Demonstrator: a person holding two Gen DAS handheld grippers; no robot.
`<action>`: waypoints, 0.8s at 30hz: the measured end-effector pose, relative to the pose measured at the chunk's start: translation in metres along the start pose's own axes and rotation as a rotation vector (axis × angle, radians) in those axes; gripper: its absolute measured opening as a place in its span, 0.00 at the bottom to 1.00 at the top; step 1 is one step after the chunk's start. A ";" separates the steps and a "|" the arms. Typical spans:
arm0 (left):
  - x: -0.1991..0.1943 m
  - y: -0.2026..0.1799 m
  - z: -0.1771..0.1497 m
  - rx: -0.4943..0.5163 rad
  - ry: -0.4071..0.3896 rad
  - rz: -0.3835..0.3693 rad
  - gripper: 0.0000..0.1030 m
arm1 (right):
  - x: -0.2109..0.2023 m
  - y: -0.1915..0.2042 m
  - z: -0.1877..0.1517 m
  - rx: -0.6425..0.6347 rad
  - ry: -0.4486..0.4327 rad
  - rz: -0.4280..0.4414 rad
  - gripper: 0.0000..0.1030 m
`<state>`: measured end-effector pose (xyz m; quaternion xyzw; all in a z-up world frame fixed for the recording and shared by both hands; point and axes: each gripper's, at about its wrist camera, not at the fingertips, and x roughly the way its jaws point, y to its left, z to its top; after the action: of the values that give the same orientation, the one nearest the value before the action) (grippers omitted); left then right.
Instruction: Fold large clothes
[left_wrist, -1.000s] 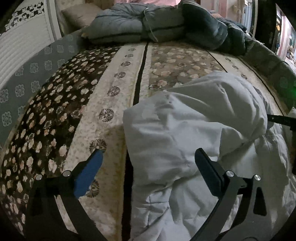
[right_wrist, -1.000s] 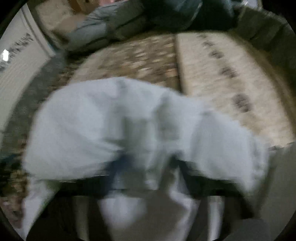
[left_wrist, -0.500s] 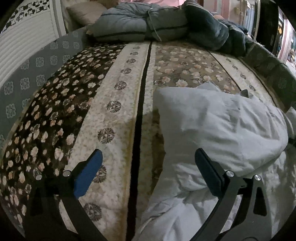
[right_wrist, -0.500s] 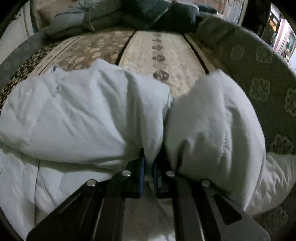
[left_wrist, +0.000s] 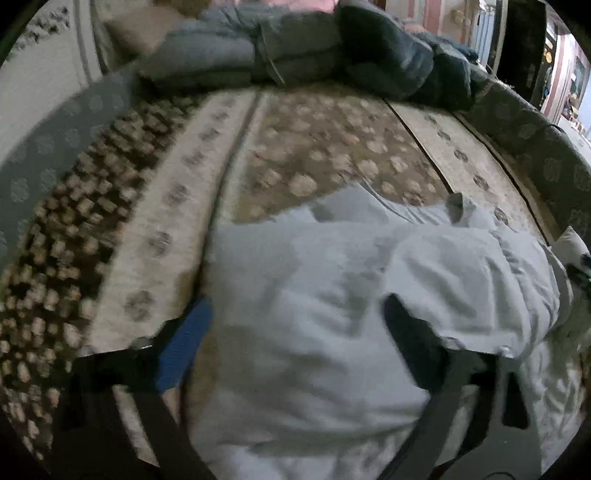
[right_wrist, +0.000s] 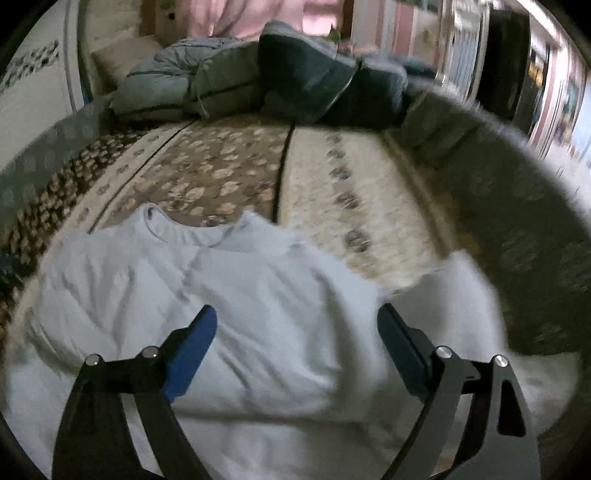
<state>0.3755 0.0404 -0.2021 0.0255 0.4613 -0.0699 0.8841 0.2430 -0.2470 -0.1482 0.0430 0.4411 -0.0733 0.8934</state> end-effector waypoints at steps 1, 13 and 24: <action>0.017 -0.006 0.000 -0.003 0.052 -0.009 0.61 | 0.018 0.001 -0.001 0.020 0.044 0.016 0.41; 0.079 0.005 -0.030 -0.002 0.158 0.009 0.47 | 0.087 0.002 -0.037 -0.006 0.145 0.032 0.00; 0.069 0.002 -0.015 -0.025 0.194 0.016 0.35 | 0.064 -0.025 -0.020 0.084 0.160 0.151 0.06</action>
<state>0.4029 0.0375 -0.2668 0.0245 0.5455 -0.0544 0.8360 0.2617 -0.2744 -0.2115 0.1193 0.5030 -0.0204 0.8558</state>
